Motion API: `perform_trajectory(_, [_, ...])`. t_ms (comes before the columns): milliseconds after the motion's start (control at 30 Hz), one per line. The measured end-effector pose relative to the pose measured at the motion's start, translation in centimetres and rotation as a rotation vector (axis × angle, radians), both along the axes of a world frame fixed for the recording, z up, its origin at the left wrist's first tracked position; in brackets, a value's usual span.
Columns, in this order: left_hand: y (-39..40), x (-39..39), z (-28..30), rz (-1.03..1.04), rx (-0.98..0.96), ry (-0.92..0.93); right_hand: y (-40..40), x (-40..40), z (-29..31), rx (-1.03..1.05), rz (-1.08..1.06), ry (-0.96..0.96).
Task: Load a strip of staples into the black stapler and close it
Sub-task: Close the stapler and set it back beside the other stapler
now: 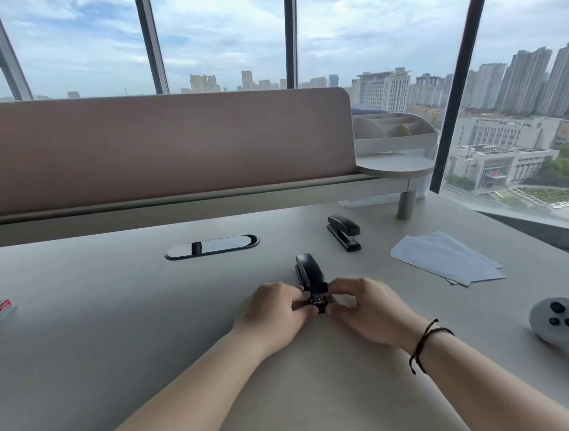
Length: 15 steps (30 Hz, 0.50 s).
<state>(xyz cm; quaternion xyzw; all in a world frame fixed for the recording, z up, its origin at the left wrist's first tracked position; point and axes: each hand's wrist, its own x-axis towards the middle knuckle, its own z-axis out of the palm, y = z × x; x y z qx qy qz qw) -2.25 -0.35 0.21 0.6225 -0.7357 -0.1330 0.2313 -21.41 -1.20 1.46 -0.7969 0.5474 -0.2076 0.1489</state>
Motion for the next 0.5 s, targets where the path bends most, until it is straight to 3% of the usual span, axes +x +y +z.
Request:
perform_trajectory(233, [-6.0,-1.7,-0.2,0.038,-0.028,-0.011,-6.0,-0.1,-0.9,-0.009,-0.106,-0.051])
perform_trajectory(500, [-11.4,-3.1,-1.2,0.063,-0.107,0.004,-10.1,0.7,-1.9,-0.039,-0.29,-0.25])
